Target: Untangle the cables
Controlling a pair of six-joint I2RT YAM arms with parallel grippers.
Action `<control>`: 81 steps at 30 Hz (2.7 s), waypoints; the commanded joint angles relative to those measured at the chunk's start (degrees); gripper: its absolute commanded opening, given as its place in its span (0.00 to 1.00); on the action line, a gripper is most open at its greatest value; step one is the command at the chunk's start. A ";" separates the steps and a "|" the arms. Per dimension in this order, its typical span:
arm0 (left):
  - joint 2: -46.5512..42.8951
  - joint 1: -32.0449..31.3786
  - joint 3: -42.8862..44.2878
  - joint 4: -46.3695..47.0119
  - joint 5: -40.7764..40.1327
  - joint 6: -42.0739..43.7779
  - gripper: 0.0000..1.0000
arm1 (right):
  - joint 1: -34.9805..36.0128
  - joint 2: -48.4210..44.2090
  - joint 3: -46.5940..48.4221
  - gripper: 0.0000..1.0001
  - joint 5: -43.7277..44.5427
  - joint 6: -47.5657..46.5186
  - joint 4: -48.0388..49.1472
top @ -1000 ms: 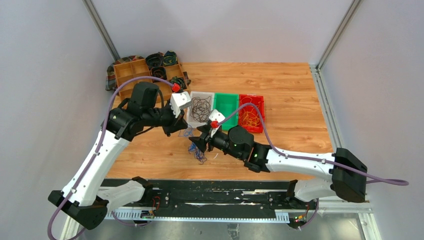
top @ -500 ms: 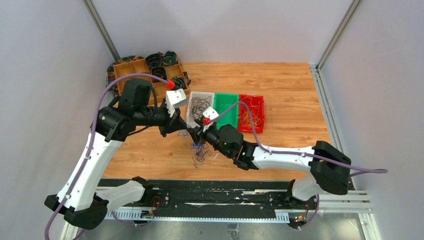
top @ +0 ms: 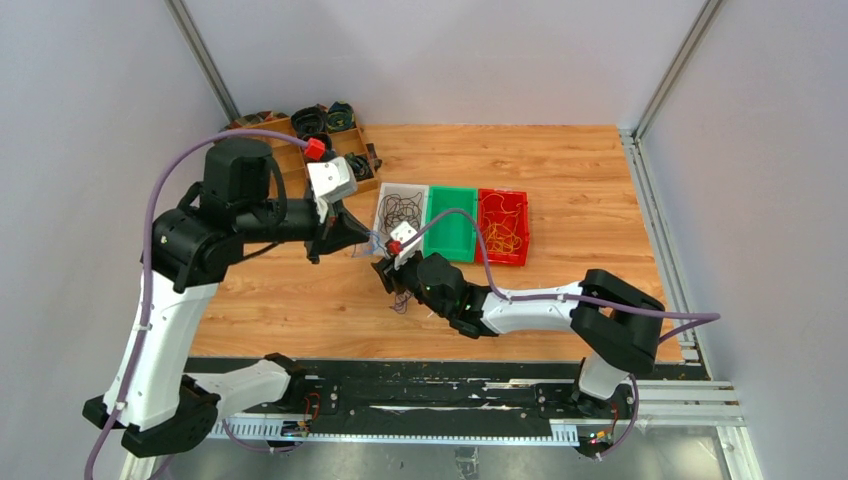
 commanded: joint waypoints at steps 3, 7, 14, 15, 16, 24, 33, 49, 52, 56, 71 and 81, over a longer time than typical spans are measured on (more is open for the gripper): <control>2.99 -0.13 11.15 -0.22 -0.42 -1.58 0.00 | -0.74 2.35 -4.37 0.44 1.41 5.15 2.48; 5.34 -0.07 18.59 -0.21 -2.98 -1.73 0.00 | -0.76 3.05 -7.88 0.43 1.54 8.04 3.76; 9.87 -0.13 31.56 -0.13 -8.97 -1.52 0.00 | -0.76 3.83 -14.49 0.42 1.75 12.09 6.83; 10.59 -0.13 33.69 -0.08 -10.33 -1.52 0.00 | -0.74 3.76 -15.13 0.42 1.78 12.47 6.89; 11.41 -0.09 36.66 0.19 -11.93 -1.54 0.00 | -0.74 3.72 -15.82 0.42 1.87 12.86 7.15; 10.72 -0.09 40.11 11.84 -23.28 0.34 0.00 | -0.74 2.66 -20.72 0.09 2.60 15.39 9.10; 6.32 -0.10 32.14 37.88 -40.08 3.48 0.00 | -0.74 2.19 -27.39 0.01 4.26 19.78 11.44; 8.65 -0.09 34.14 50.57 -43.83 4.74 0.00 | -0.74 2.51 -33.10 0.18 4.78 23.06 14.30; 7.87 -0.13 30.90 44.57 -38.52 1.87 0.00 | -0.74 0.12 -31.64 0.28 3.64 22.39 13.15; 5.68 -0.07 23.11 40.26 -33.18 0.66 0.00 | -0.74 -6.71 -28.80 0.45 0.68 21.24 7.90; 4.59 -0.36 -0.01 32.85 -18.41 -8.05 0.00 | -4.37 -28.58 -14.50 0.64 -3.88 14.20 -18.88; 14.40 -4.16 -4.71 32.90 -16.48 -6.55 0.00 | -13.65 -36.71 -14.92 0.56 7.91 19.86 -28.38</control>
